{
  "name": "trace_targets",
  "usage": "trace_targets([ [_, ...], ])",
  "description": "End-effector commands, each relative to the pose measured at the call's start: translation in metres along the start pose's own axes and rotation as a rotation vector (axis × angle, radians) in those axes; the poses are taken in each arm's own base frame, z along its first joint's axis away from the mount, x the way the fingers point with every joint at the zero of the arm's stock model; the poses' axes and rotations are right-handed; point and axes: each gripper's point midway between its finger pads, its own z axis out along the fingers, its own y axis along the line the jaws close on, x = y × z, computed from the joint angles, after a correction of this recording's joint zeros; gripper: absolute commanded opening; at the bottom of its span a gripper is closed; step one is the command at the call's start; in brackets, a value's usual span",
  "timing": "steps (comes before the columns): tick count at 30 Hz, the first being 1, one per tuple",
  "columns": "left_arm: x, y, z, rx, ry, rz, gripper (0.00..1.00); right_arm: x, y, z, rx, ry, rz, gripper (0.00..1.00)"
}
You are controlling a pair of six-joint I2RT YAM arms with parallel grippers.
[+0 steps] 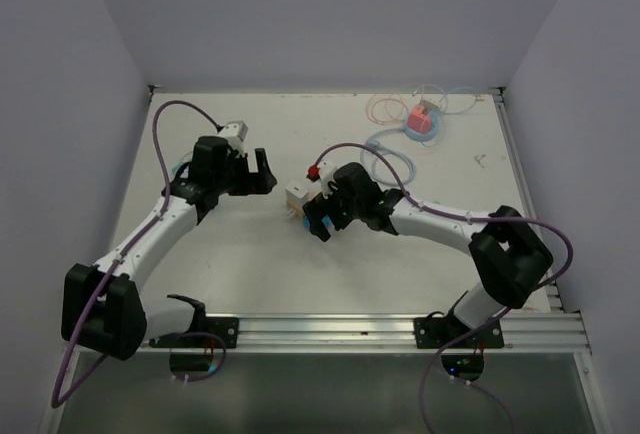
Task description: Pull the plug off the socket
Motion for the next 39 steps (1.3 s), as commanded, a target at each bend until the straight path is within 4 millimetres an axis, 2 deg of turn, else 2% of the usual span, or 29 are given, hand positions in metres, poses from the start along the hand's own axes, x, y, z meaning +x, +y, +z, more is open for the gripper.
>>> trace_targets([
  [1, -0.007, -0.023, -0.007, 0.043, -0.045, 0.073, 1.0, -0.021, -0.006, -0.028, 0.07, -0.098, 0.028, 0.99],
  [2, -0.009, -0.029, -0.008, 0.051, -0.053, 0.092, 0.99, -0.016, -0.012, -0.032, 0.104, -0.098, 0.053, 0.99],
  [3, -0.006, -0.039, -0.007, 0.07, -0.046, 0.136, 1.0, -0.022, -0.022, -0.042, 0.17, -0.129, 0.066, 0.99],
  [6, -0.003, -0.051, -0.002, 0.075, -0.031, 0.214, 1.0, -0.016, -0.04, -0.054, 0.271, -0.153, 0.131, 0.99],
  [7, 0.003, -0.058, -0.001, 0.078, -0.01, 0.249, 1.0, -0.015, -0.052, -0.06, 0.336, -0.167, 0.154, 0.99],
  [8, -0.003, -0.065, -0.001, 0.08, -0.014, 0.276, 1.0, -0.011, -0.061, -0.067, 0.379, -0.183, 0.192, 0.99],
  [9, 0.002, -0.066, 0.005, 0.071, 0.014, 0.319, 1.0, -0.01, -0.067, -0.071, 0.409, -0.195, 0.211, 0.99],
  [10, 0.001, -0.076, 0.004, 0.068, 0.024, 0.36, 1.0, -0.008, -0.081, -0.078, 0.467, -0.21, 0.239, 0.99],
  [14, 0.006, -0.084, 0.015, -0.005, 0.066, 0.505, 0.99, 0.014, -0.108, -0.09, 0.496, -0.249, 0.401, 0.98],
  [15, 0.01, -0.09, 0.017, 0.002, 0.079, 0.549, 1.0, 0.012, -0.111, -0.091, 0.474, -0.276, 0.431, 0.98],
  [16, 0.009, -0.093, 0.019, -0.002, 0.086, 0.566, 1.0, 0.017, -0.122, -0.094, 0.479, -0.289, 0.487, 0.98],
  [17, 0.015, -0.092, 0.026, -0.009, 0.116, 0.583, 1.0, 0.026, -0.121, -0.092, 0.452, -0.275, 0.506, 0.98],
  [18, 0.018, -0.093, 0.029, -0.011, 0.133, 0.603, 1.0, 0.02, -0.122, -0.093, 0.441, -0.308, 0.514, 0.98],
  [23, 0.024, -0.084, 0.044, -0.093, 0.2, 0.651, 1.0, 0.02, -0.121, -0.091, 0.416, -0.302, 0.517, 0.98],
  [25, 0.022, -0.086, 0.047, -0.097, 0.209, 0.65, 0.99, 0.018, -0.119, -0.088, 0.401, -0.307, 0.517, 0.98],
  [29, 0.028, -0.087, 0.058, -0.094, 0.252, 0.655, 0.97, 0.019, -0.115, -0.082, 0.366, -0.298, 0.516, 0.98],
  [31, 0.028, -0.087, 0.059, -0.102, 0.274, 0.659, 0.96, 0.018, -0.113, -0.08, 0.354, -0.296, 0.513, 0.98],
  [39, 0.05, -0.08, 0.067, -0.106, 0.391, 0.662, 0.87, 0.015, -0.105, -0.074, 0.295, -0.289, 0.489, 0.98],
])
